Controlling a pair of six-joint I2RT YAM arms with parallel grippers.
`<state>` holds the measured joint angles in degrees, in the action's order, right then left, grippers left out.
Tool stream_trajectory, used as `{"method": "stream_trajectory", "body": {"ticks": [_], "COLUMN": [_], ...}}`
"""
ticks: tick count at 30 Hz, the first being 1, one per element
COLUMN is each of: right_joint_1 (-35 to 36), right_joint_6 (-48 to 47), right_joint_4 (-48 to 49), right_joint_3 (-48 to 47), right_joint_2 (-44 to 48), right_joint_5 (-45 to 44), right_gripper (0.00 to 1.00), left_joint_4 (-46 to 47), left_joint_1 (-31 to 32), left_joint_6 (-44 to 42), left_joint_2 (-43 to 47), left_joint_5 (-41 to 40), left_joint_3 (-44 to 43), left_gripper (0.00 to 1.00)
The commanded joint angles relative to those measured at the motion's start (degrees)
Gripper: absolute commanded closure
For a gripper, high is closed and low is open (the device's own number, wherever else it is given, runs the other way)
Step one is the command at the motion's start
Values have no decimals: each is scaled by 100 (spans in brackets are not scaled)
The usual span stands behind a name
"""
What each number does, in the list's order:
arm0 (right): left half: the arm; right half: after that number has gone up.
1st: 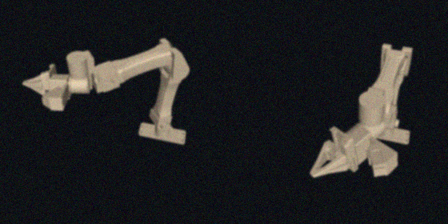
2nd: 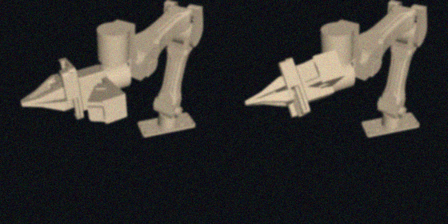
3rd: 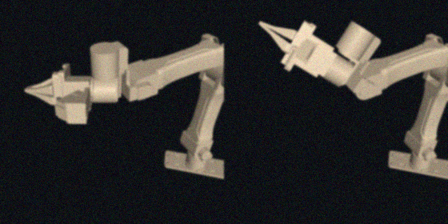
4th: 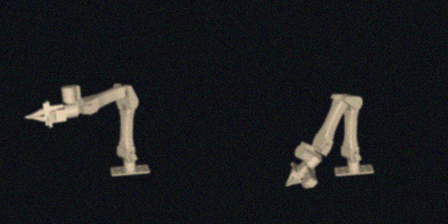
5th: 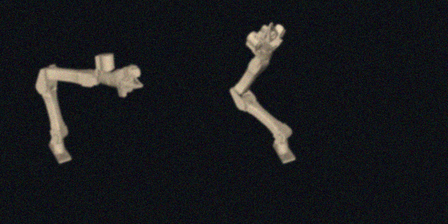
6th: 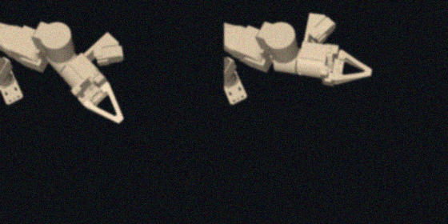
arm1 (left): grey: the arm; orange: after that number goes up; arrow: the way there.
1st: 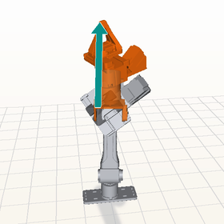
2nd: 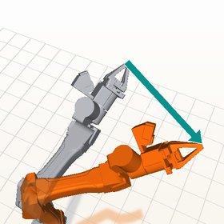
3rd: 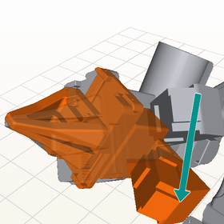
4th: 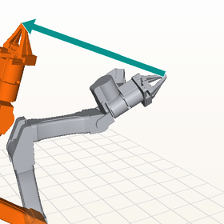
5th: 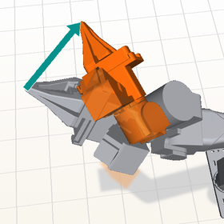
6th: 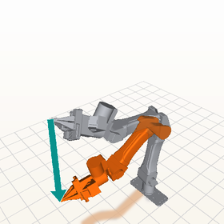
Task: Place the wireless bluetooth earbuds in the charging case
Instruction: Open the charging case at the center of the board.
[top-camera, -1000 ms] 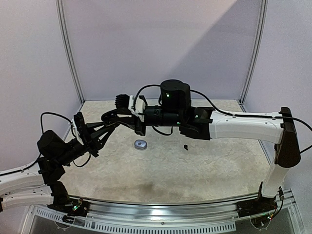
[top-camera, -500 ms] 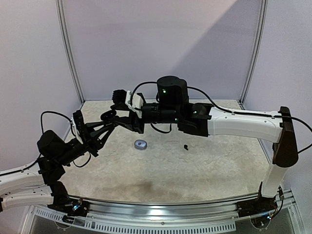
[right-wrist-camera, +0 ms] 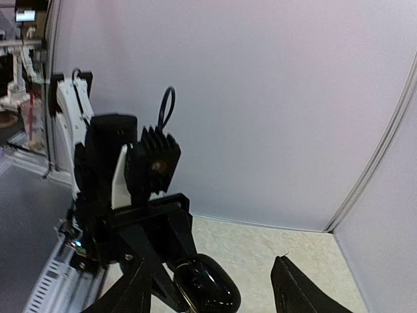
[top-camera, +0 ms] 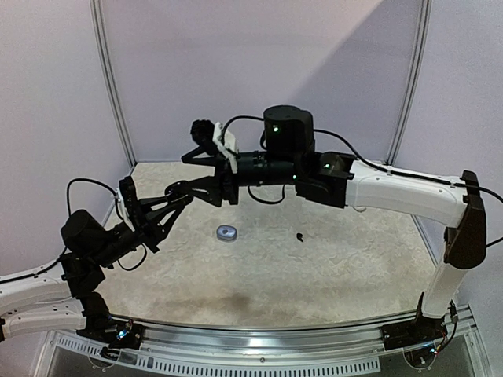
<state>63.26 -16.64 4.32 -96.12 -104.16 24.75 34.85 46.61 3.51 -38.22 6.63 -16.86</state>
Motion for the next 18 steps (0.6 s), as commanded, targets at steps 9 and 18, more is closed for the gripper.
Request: {"method": "stream_trajectory", "body": {"ticks": [9,18], "right_joint_1": [-814,-313], "right_joint_6": [1412,-809], "right_joint_4": [-1872,-2721], "right_joint_3": [-854,-918], "right_joint_2": [532,138], "right_joint_5": [-497,715], "right_gripper": [29,1], "left_joint_4": [-221,-111], "left_joint_1": [24,-16], "left_joint_6": [264,133], "left_joint_2": [53,-80], "left_joint_5": [-173,738], "left_joint_3": [94,92], "left_gripper": [100,100]}}
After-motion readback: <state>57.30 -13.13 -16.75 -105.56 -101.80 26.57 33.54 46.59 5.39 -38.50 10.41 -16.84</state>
